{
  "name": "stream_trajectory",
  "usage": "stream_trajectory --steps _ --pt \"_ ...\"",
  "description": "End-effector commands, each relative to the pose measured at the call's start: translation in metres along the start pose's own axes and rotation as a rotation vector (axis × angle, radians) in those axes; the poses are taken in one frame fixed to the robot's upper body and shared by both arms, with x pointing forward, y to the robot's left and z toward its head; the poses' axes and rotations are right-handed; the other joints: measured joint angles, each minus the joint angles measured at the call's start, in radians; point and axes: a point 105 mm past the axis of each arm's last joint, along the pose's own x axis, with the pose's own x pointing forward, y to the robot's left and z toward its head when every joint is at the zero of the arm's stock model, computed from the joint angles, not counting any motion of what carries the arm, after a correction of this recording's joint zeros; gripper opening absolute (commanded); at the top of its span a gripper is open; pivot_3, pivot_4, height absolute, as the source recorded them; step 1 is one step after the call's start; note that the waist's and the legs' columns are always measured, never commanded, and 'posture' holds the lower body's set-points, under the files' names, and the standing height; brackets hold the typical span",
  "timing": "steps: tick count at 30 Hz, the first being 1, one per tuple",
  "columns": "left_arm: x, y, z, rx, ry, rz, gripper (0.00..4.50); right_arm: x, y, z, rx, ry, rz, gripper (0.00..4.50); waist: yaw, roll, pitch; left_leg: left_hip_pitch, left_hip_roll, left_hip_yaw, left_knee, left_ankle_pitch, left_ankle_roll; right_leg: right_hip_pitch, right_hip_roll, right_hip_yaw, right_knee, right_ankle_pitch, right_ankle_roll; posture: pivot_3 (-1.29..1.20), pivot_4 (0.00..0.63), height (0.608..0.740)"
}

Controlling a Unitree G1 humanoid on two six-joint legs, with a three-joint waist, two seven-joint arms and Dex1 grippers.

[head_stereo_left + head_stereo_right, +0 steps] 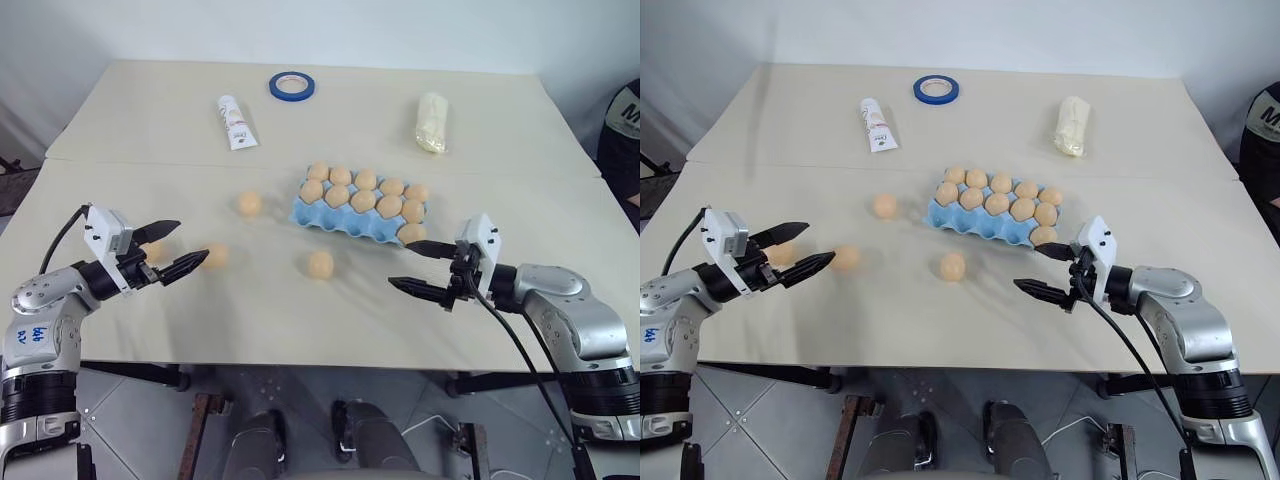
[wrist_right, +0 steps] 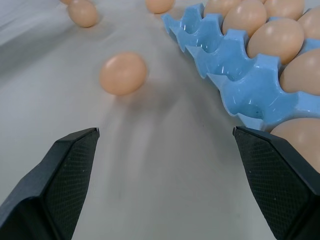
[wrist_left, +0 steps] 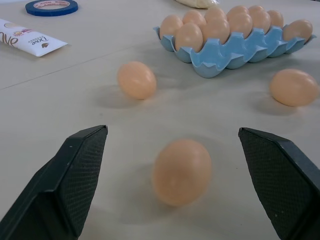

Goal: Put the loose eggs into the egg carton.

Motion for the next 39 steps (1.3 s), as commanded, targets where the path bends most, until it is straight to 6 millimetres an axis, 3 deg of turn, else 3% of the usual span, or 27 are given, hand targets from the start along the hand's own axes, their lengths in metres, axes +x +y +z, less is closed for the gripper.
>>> stream_trajectory --steps 1,11,16,21,28,30,34,39 --pt "-0.003 0.008 0.012 0.059 -0.007 0.016 4.47 -0.002 -0.004 0.013 -0.046 -0.042 -0.018 4.5 0.0 0.0 0.0 0.0 0.0 0.0 0.0 0.0 0.0 0.0 0.0 0.0 0.0 0.0 0.0 0.0 0.15 0.74" --pt "-0.002 0.011 0.018 0.074 0.001 0.057 4.47 0.001 -0.009 0.018 -0.056 -0.059 -0.016 4.5 -0.001 0.0 0.0 0.0 0.0 0.0 0.0 0.0 0.0 0.0 0.0 0.0 0.001 0.0 0.0 0.0 0.15 0.74" --pt "-0.026 0.01 0.018 0.094 0.036 0.083 4.47 -0.021 -0.012 0.023 -0.067 -0.061 -0.051 4.5 -0.002 0.0 0.0 0.0 0.0 0.0 0.0 0.0 0.0 0.0 0.0 0.0 0.0 0.0 0.0 0.0 0.15 0.74" --pt "-0.056 0.004 0.013 0.047 0.005 0.037 4.47 -0.046 -0.01 0.015 -0.035 -0.007 -0.088 4.5 0.0 0.0 0.0 0.0 0.001 0.0 0.0 0.0 -0.001 0.0 0.0 0.0 0.0 -0.001 -0.001 0.0 0.15 0.74" --pt "-0.074 0.004 0.013 0.079 -0.032 0.014 4.47 -0.052 -0.002 0.019 -0.011 -0.012 -0.1 4.5 -0.001 0.0 0.0 0.002 0.001 -0.001 0.0 -0.002 -0.005 0.002 0.0 -0.001 0.001 -0.001 -0.003 0.0 0.15 0.74" --pt "-0.075 0.004 0.016 0.095 -0.052 -0.003 4.47 -0.05 0.001 0.02 -0.009 -0.016 -0.099 4.5 -0.001 0.0 0.0 0.002 0.001 -0.002 0.0 -0.002 -0.005 0.002 -0.001 -0.001 0.001 -0.002 -0.004 0.0 0.15 0.74" --pt "-0.07 0.002 0.023 0.137 -0.112 -0.04 4.47 -0.028 -0.001 0.029 -0.034 -0.025 -0.169 4.5 -0.003 0.0 0.0 0.001 0.001 -0.002 0.0 -0.002 -0.005 0.001 -0.001 -0.002 0.0 -0.002 -0.004 0.0 0.15 0.74" --pt "-0.047 -0.009 0.026 0.134 -0.175 -0.17 4.47 0.027 0.023 0.034 0.006 -0.042 -0.098 4.5 -0.005 0.0 0.0 0.001 0.001 -0.002 0.0 -0.002 -0.006 0.0 -0.001 -0.003 0.002 -0.002 -0.005 0.0 0.15 0.74"
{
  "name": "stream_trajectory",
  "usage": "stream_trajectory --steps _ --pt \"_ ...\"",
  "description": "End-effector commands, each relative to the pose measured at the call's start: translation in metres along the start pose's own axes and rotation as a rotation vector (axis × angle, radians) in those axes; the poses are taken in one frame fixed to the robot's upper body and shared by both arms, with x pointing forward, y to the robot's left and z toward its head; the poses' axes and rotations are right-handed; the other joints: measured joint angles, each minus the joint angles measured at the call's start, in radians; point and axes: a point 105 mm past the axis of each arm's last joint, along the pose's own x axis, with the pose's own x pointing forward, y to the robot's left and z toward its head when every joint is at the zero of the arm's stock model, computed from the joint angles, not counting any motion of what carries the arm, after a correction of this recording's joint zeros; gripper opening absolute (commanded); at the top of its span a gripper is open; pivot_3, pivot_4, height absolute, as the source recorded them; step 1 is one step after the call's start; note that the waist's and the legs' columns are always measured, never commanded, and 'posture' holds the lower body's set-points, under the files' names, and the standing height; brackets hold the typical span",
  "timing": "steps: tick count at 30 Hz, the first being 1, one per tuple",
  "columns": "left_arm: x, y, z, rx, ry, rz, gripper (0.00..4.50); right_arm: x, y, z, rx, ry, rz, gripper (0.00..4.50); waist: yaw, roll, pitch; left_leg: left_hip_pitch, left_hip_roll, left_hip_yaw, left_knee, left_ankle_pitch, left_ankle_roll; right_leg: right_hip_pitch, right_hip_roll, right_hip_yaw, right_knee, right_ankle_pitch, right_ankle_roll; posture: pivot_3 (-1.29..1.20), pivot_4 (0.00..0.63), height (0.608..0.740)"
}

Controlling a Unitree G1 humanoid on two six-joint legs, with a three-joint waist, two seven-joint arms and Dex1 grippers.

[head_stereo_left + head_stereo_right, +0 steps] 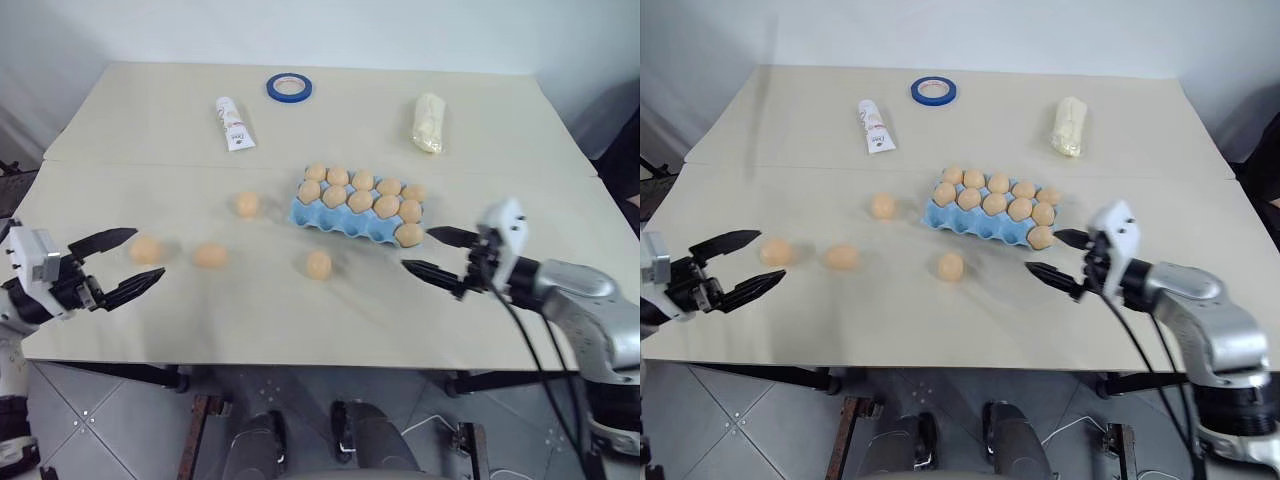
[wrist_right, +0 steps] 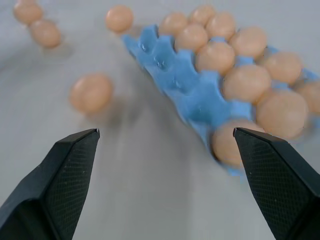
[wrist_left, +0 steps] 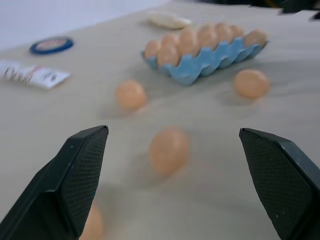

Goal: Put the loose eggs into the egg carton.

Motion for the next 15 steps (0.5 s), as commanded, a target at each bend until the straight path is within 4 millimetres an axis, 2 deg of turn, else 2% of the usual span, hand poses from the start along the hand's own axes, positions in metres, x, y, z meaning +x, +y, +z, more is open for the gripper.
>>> stream_trajectory --steps 1,5,15 --pt "0.012 -0.003 0.009 -0.003 -0.105 -0.061 4.47 0.027 0.024 0.006 -0.025 -0.007 0.045 4.5 0.002 0.0 0.0 0.0 0.0 0.0 0.0 0.0 0.0 0.0 0.0 -0.001 0.001 0.0 -0.001 0.0 0.15 0.74" --pt "0.027 -0.006 0.005 -0.003 -0.111 -0.119 4.47 0.055 0.043 0.007 -0.032 -0.027 0.084 4.5 0.005 0.0 0.0 -0.003 0.0 -0.001 0.0 0.003 0.004 -0.002 0.0 -0.002 0.001 -0.001 0.0 0.0 0.15 0.74" --pt "0.042 -0.004 -0.004 0.018 -0.08 -0.16 4.47 0.092 0.058 -0.001 -0.041 -0.027 0.127 4.5 0.003 -0.001 -0.001 -0.003 0.0 -0.001 0.005 0.003 0.004 -0.003 0.001 -0.002 0.006 -0.001 0.001 0.0 0.15 0.74"
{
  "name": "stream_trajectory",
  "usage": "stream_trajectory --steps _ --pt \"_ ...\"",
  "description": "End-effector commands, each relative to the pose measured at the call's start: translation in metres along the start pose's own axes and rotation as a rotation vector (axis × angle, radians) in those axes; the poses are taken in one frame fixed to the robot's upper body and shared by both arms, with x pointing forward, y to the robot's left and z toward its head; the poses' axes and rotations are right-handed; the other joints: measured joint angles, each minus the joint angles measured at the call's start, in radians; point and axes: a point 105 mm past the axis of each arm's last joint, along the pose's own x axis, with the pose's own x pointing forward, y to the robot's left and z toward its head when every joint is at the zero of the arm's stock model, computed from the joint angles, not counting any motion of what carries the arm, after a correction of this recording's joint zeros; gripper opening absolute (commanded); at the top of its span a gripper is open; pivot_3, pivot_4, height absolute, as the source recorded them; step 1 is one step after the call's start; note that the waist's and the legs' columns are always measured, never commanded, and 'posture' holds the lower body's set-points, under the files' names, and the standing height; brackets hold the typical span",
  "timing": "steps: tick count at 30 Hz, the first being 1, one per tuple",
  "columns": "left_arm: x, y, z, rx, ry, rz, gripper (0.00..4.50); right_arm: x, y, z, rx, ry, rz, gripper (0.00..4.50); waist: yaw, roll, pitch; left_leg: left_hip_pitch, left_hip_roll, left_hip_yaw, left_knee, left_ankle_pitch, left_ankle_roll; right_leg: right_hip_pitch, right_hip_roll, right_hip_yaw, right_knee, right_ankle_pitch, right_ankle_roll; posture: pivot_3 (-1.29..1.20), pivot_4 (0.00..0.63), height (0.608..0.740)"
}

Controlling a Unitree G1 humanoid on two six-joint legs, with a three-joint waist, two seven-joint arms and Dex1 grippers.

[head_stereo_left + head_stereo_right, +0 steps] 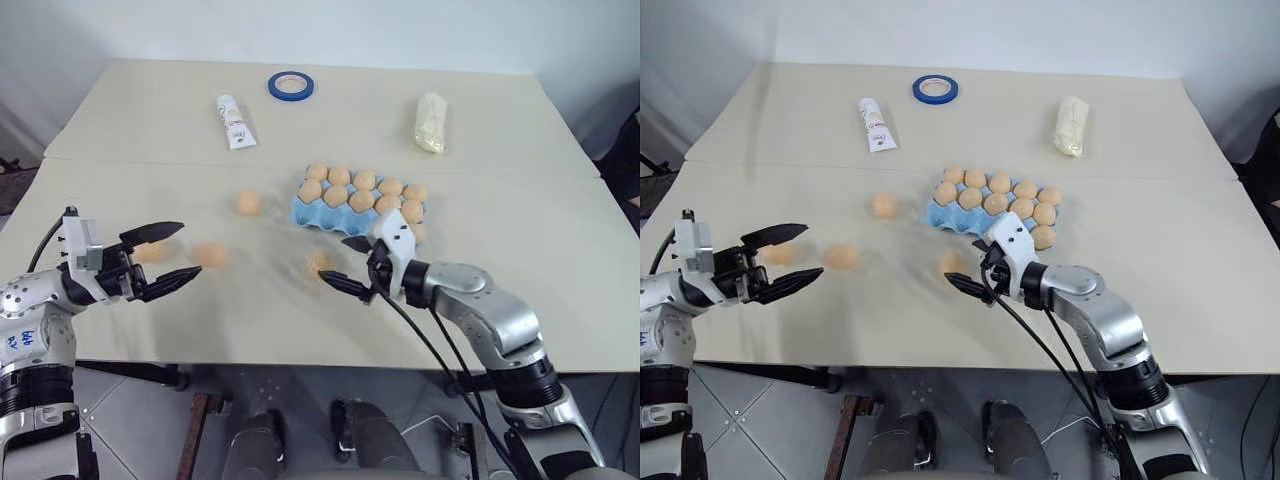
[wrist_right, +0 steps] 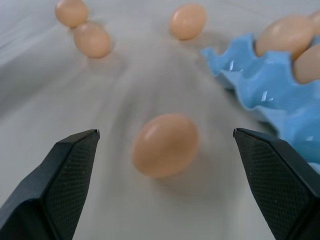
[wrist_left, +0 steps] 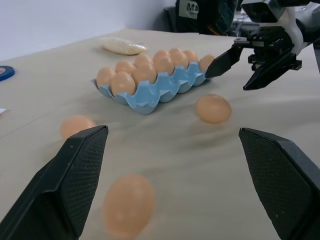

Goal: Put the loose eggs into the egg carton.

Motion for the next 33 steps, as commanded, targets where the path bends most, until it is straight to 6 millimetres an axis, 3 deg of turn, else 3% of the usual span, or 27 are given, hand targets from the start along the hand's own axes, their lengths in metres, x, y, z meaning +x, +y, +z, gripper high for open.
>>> stream_trajectory --steps 1,13,16,21,23,26,33 --pt "0.002 0.004 0.005 0.049 0.006 -0.006 4.47 0.012 0.005 0.009 -0.045 -0.038 0.022 4.5 -0.002 0.0 0.0 0.0 0.0 0.0 0.001 0.0 0.0 0.0 0.0 0.0 0.001 0.0 0.0 0.0 0.15 0.74" --pt "0.006 0.003 0.007 0.063 -0.006 -0.002 4.47 0.044 0.008 -0.01 -0.082 0.014 0.04 4.5 -0.002 0.0 0.0 0.0 0.001 0.0 0.006 0.0 0.0 0.0 -0.001 0.0 0.005 0.0 0.0 0.0 0.15 0.74" --pt "0.005 0.004 0.009 0.069 -0.007 0.009 4.5 0.05 0.004 -0.012 -0.085 0.019 0.01 3.86 -0.004 0.0 0.0 0.0 0.001 0.0 0.006 0.0 0.0 0.0 0.0 0.0 0.005 0.0 0.0 0.0 0.15 0.74" --pt "0.004 0.006 0.011 0.075 -0.009 0.023 4.5 0.055 0.003 -0.007 -0.094 -0.002 0.004 2.15 -0.003 0.0 0.0 0.0 0.001 0.0 0.006 0.0 0.0 0.0 0.0 0.0 0.006 0.0 0.0 0.0 0.15 0.74" --pt "0.004 0.007 0.011 0.079 -0.009 0.035 4.5 0.054 0.003 -0.005 -0.095 -0.01 0.003 1.68 -0.003 0.0 0.0 0.0 0.001 0.0 0.006 0.0 0.0 0.0 -0.001 0.0 0.006 0.0 0.0 0.0 0.15 0.74" --pt "0.003 0.007 0.012 0.08 -0.019 0.051 4.5 0.05 0.0 0.001 -0.101 -0.034 -0.013 1.62 -0.003 0.0 0.0 0.0 0.001 -0.001 0.006 0.0 0.0 0.0 -0.001 0.0 0.005 0.0 0.0 0.0 0.15 0.74" --pt "0.002 0.0 0.013 0.07 -0.023 0.059 4.5 0.006 -0.04 0.035 -0.12 -0.107 -0.203 1.62 -0.001 0.0 0.0 0.0 0.001 -0.002 0.005 0.0 -0.001 0.0 -0.001 -0.001 0.004 0.0 -0.001 0.0 0.15 0.74"
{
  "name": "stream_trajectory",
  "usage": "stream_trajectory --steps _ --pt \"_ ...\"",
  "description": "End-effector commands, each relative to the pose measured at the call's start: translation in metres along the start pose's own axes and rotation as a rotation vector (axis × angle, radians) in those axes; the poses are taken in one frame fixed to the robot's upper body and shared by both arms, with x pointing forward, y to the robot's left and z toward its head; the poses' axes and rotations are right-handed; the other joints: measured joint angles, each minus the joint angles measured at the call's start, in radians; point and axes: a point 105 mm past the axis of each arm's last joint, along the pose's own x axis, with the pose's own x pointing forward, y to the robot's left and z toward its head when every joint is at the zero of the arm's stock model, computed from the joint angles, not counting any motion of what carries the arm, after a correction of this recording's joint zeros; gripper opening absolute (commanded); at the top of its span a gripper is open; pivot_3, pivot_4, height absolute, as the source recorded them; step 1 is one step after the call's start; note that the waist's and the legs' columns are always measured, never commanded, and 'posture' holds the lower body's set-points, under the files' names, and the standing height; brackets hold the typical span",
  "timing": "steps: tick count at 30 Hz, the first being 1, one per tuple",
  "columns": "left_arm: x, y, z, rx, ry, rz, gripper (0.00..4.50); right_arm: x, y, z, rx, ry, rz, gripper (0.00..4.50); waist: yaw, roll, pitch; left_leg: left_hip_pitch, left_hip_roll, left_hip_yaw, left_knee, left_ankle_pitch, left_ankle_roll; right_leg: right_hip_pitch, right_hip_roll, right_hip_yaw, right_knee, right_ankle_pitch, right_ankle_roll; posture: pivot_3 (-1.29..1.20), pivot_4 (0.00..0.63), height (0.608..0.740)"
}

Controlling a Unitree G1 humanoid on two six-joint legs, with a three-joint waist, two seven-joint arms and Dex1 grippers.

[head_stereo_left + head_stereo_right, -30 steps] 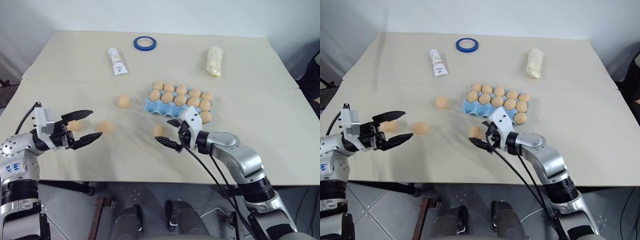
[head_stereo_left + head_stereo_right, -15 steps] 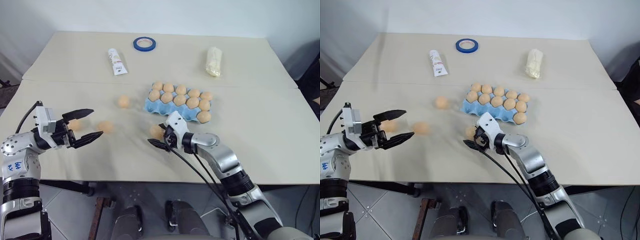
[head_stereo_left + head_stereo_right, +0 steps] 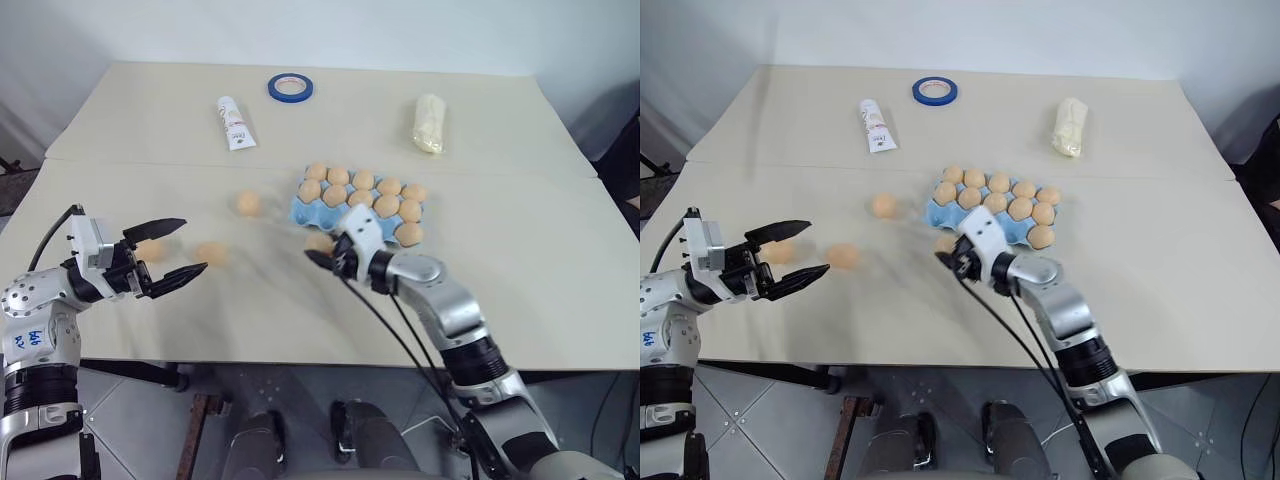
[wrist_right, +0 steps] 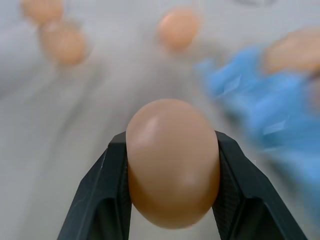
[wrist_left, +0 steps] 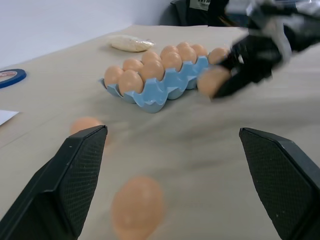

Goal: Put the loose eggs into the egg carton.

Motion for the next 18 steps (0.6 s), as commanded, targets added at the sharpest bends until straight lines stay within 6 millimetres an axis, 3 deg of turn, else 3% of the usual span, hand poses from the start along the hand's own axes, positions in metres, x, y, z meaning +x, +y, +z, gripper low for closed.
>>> stream_trajectory --steps 1,6,16,17,18 --pt "-0.002 0.002 0.014 0.037 -0.043 0.019 4.5 -0.022 -0.03 0.023 -0.047 -0.046 -0.126 1.62 0.0 0.0 0.0 0.0 0.0 0.0 0.0 0.0 0.0 0.0 0.0 0.0 0.0 0.0 0.0 0.0 0.15 0.74" --pt "0.003 0.005 0.014 0.036 -0.053 0.023 4.5 -0.039 -0.071 0.016 -0.071 0.003 -0.274 1.62 -0.002 0.0 0.0 0.0 0.0 0.0 0.0 0.0 0.0 0.0 0.0 0.0 -0.001 0.0 -0.001 0.0 0.15 0.74" --pt "0.005 0.005 0.015 0.04 -0.063 0.019 4.5 -0.039 -0.074 0.011 -0.086 0.021 -0.274 1.62 -0.003 0.0 0.0 0.0 0.001 0.001 -0.003 0.0 -0.001 -0.001 0.002 0.0 -0.001 -0.001 -0.001 0.0 0.15 0.74" --pt "0.005 0.005 0.015 0.04 -0.063 0.02 4.5 -0.039 -0.073 0.01 -0.078 0.029 -0.265 2.34 -0.002 0.0 0.0 0.0 0.001 0.001 -0.003 0.0 -0.001 -0.001 0.002 0.0 -0.001 -0.001 -0.001 0.0 0.15 0.74" --pt "0.005 0.005 0.015 0.041 -0.062 0.021 4.5 -0.039 -0.07 0.01 -0.078 0.034 -0.249 2.6 -0.002 0.0 0.0 0.0 0.001 0.001 -0.003 0.0 -0.001 -0.001 0.002 0.0 -0.001 -0.001 -0.001 0.0 0.15 0.74"
